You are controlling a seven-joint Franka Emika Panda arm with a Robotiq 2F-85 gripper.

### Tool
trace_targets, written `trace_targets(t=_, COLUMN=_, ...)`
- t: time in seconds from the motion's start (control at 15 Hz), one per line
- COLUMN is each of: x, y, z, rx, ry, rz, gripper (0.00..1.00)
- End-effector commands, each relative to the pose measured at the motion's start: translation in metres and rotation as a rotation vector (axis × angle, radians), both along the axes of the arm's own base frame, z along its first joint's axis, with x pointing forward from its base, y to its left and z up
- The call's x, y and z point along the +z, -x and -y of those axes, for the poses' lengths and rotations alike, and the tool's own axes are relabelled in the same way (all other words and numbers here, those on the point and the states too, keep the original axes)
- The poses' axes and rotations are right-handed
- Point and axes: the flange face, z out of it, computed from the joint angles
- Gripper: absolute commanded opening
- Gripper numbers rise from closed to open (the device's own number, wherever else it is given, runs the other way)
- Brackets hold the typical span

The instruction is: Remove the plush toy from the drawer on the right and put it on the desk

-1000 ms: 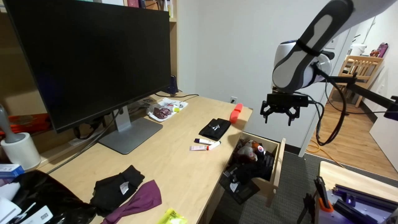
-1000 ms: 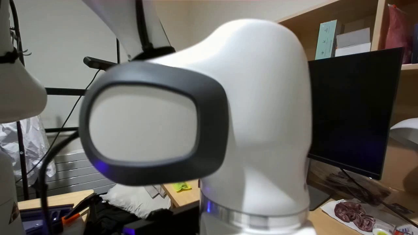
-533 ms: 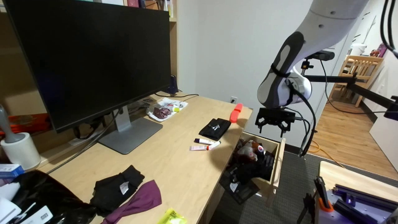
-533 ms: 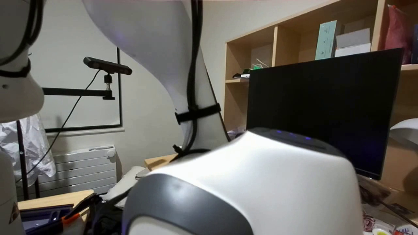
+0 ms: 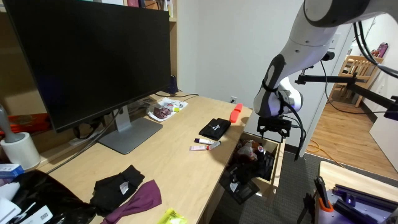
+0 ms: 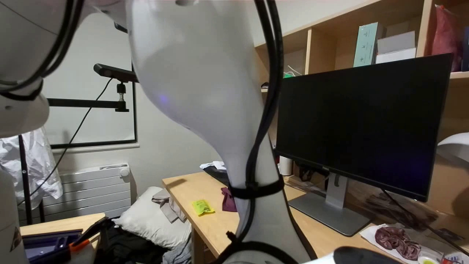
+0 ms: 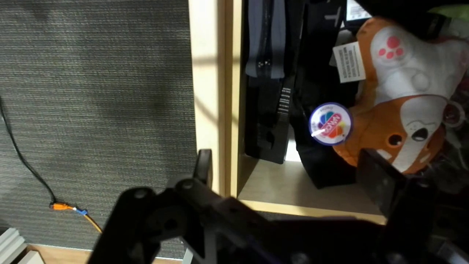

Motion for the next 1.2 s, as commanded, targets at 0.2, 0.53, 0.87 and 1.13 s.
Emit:
trace_targets(t=0.2, x=-0.003, y=-0.002, z=0.001, rx=-0.002, ry=-0.004, rz=-0.006, gripper=1.00)
trace_targets(t=0.53, x=-0.022, y=-0.013, z=-0.007, rx=-0.001, ry=-0.033, rz=0.042, gripper=1.00)
trace_targets(t=0.87, x=-0.042, y=-0.025, z=-0.010, rx=0.012, ry=-0.025, rz=0.071, gripper=1.00)
trace_targets(t=1.13, x=-0.059, y=-0.040, z=-0.008, rx=0.024, ry=0.008, rz=0.156, gripper=1.00)
